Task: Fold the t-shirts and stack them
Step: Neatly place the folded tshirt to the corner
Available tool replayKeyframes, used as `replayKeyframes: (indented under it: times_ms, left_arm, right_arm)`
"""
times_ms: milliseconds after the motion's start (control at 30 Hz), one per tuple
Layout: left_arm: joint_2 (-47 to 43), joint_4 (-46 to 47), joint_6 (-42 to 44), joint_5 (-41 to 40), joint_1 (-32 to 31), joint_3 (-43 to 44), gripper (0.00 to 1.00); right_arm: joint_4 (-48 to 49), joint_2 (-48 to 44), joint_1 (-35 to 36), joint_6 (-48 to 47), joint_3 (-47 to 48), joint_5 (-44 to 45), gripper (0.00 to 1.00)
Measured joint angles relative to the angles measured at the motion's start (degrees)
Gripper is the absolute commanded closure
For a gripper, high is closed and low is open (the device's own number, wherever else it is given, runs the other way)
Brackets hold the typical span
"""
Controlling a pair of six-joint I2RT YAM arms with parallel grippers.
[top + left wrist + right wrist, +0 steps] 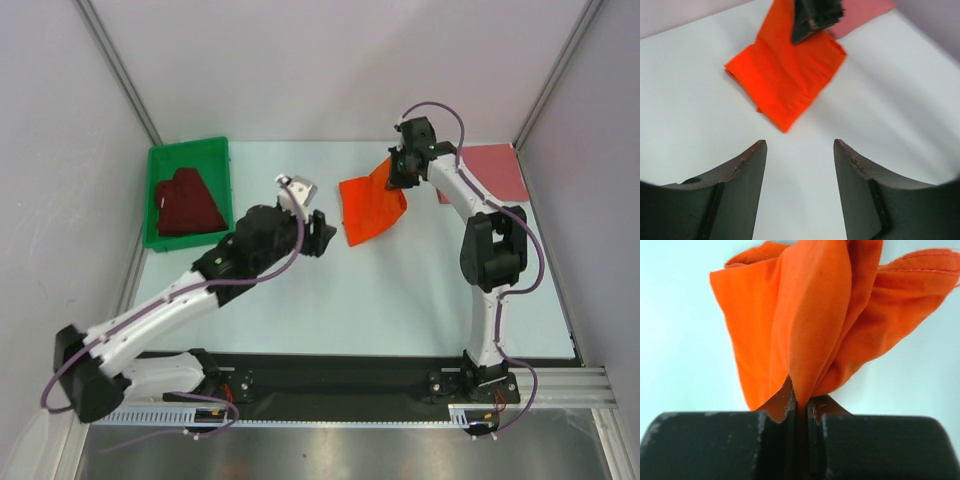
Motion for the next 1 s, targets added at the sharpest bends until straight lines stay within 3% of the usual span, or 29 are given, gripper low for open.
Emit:
replayKeyframes:
  times_ms: [100, 267, 667, 1000]
  left_arm:
    - [-9.75, -1.79, -6.14, 3.56, -0.72, -5.60, 0.38]
    - [-15.69, -6.58, -10.03, 5.92, -0.92, -11.76, 0.39]
    - [-13.99, -11.87, -7.04, 7.63, -1.14, -13.33, 0.39]
    - [-11.41, -11.02, -6.01, 7.85, -1.18, -14.38, 0.39]
  right_arm:
    - [-4.81, 1.14, -0.04, -5.31, 5.01, 5.09, 1.00]
    - [-11.15, 4.50, -0.87, -11.80, 14.40, 10.51, 1.00]
    - [-17.70, 13.22, -5.86, -25.86, 34.38, 14.51, 1.00]
    - [-17.22, 13.55, -7.85, -31.52, 35.21, 14.93, 1.00]
